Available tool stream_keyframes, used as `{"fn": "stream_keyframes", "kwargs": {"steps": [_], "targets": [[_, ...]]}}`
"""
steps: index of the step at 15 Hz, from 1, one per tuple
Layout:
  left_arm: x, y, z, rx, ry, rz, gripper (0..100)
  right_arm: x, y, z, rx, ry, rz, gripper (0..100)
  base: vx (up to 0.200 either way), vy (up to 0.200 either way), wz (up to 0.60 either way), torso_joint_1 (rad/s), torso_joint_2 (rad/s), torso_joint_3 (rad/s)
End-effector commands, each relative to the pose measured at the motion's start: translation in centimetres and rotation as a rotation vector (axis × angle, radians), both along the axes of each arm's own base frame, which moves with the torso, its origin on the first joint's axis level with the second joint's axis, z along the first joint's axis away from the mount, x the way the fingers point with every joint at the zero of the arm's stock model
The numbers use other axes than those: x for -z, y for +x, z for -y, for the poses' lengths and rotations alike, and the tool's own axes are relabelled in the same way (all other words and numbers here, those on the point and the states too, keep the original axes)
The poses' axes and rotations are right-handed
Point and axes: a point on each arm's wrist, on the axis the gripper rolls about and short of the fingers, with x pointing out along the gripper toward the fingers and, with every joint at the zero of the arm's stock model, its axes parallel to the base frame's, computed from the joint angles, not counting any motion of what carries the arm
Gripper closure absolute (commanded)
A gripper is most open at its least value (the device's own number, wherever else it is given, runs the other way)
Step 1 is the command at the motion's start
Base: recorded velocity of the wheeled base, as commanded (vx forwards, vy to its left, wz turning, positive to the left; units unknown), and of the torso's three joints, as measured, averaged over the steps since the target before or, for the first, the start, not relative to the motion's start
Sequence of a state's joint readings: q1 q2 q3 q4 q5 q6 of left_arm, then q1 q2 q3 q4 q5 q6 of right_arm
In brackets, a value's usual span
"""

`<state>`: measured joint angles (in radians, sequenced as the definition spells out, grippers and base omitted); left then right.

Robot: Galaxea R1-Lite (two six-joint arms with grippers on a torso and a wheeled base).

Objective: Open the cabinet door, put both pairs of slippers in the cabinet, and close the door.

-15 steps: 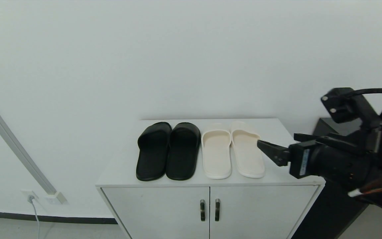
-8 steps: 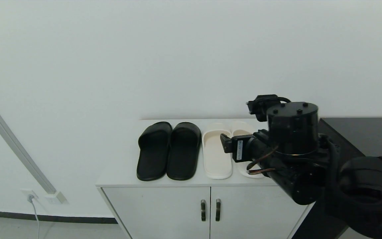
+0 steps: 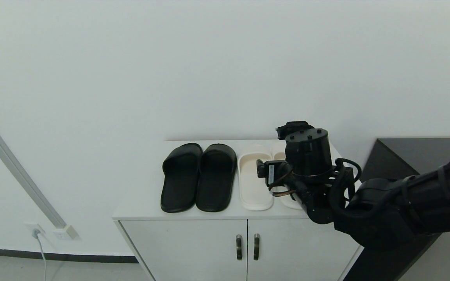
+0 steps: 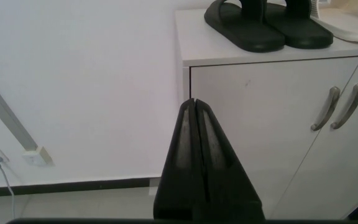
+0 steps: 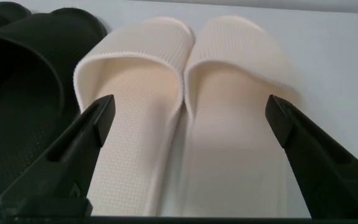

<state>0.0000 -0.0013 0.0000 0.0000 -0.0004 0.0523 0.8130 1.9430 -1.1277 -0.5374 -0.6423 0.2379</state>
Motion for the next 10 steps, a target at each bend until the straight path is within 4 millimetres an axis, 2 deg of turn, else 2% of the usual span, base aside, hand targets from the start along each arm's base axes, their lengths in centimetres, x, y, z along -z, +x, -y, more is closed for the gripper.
{"fn": "stream_keyframes", "kwargs": {"steps": [1,7,10], "targets": [[0.0,0.0,0.0,0.0,0.0,-0.001,100,0.8,0.9,-0.9,0.002,-0.007,-0.006,0,0.0,0.0,0.0,0.0,0.0,0.0],[0.0,0.0,0.0,0.0,-0.002,-0.001,100,2.5,3.9,-0.9,0.054,-0.018,-0.019,0,0.0,0.0,0.0,0.0,0.0,0.0],[0.0,0.0,0.0,0.001,-0.002,-0.001,100,2.5,4.8,-1.5,0.056,-0.006,-0.007,0,0.0,0.0,0.0,0.0,0.0,0.0]]}}
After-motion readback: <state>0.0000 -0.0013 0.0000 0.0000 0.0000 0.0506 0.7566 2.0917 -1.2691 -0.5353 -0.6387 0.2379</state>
